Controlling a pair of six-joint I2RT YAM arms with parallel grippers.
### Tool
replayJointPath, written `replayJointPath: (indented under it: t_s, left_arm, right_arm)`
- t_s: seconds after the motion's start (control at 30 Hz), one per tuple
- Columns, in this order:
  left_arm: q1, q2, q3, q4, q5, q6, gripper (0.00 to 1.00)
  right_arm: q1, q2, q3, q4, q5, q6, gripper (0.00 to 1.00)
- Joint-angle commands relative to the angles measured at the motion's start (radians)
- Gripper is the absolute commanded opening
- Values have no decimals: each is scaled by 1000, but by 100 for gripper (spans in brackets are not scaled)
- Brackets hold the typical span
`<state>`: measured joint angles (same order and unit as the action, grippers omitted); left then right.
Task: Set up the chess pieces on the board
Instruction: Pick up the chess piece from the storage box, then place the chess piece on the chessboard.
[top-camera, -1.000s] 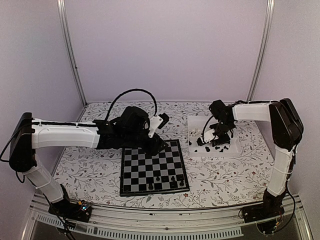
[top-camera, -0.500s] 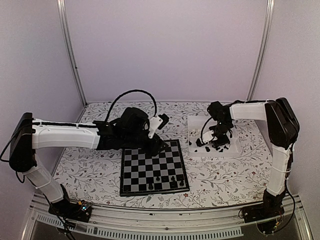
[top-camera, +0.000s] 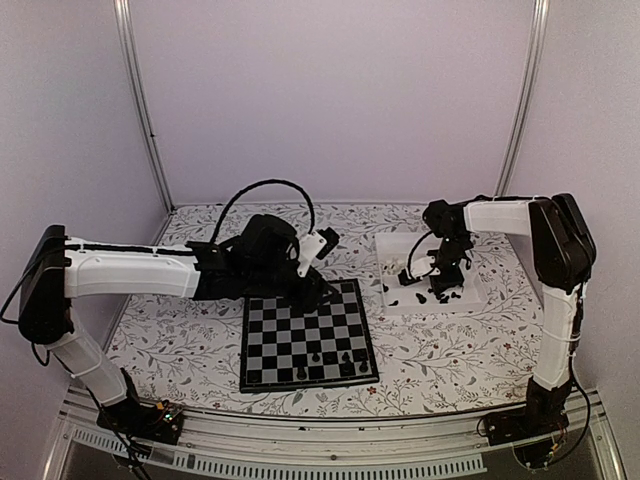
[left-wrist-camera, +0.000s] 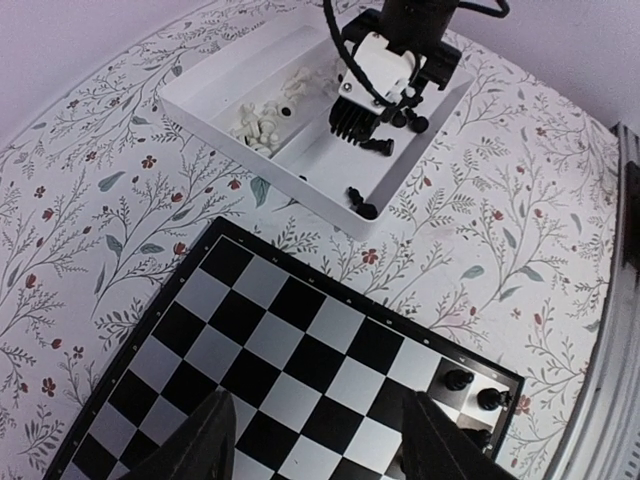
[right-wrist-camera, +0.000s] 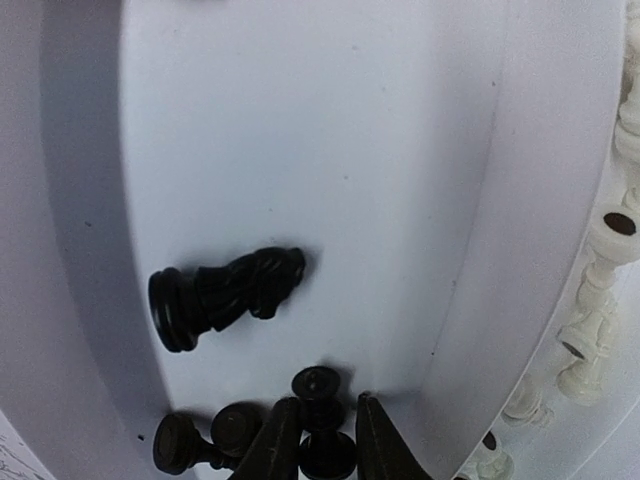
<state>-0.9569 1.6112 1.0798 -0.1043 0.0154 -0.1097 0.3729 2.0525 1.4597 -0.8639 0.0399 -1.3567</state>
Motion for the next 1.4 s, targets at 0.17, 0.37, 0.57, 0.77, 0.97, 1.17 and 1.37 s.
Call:
replayJointPath:
  t_s: [0.17,0.37,0.57,0.77,0.97,1.17,1.37]
  left_arm:
    - [12,12,6,29,22,-5,58]
    - [12,25,27,60,45,5,58]
    - [13,123,122,88,117,-43,57]
    - [16,197,198,184,234,-81,57]
    - [34,239,236,251,309,-142,58]
    - [60,274,235,339,373,-236,59]
    - [76,297,226,408,435,-293,52]
  right_arm:
    - [-14,42,20,-64,-86,78,10]
    - [-30,-19,114,-127,-254,194,8]
    - [-28,-107,195,-164,-494,343,8]
    - [14,-178,205,-185,-732,423,9]
    - [102,-225,159,-157,-780,438,9]
    - [126,-226,186,-173,-853,456,10]
    - [135,-233,193,-177,-849,458,10]
